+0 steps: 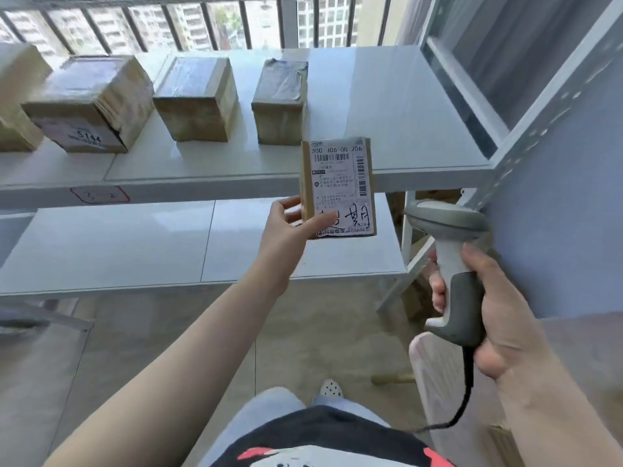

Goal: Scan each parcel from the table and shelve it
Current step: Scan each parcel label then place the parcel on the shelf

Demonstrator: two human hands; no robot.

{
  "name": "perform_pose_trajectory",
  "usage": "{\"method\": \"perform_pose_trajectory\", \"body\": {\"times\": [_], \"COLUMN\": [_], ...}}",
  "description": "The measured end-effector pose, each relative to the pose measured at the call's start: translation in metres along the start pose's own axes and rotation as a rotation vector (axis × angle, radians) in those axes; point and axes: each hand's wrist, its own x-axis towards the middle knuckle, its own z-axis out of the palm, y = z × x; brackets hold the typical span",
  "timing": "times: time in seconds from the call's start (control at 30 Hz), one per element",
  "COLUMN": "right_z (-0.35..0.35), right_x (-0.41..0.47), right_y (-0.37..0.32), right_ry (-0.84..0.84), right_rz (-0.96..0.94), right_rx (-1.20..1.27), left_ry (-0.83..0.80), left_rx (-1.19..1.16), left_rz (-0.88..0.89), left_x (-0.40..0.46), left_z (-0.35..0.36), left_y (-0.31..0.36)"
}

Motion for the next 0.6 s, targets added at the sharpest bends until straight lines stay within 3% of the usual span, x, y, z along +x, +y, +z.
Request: {"method": "perform_pose_trajectory", "body": {"times": [0.6], "right_z": [-0.006], "right_x": [0.041], "right_y": [-0.039], "right_ry": [0.105], "right_rz": [-0.08], "right_rx": [0.064], "left_ry": [0.068], "left_rx": [0.038], "left_rz": [-0.05], "left_x": [0.174], "left_z": [0.084], "left_y": [0.108]}}
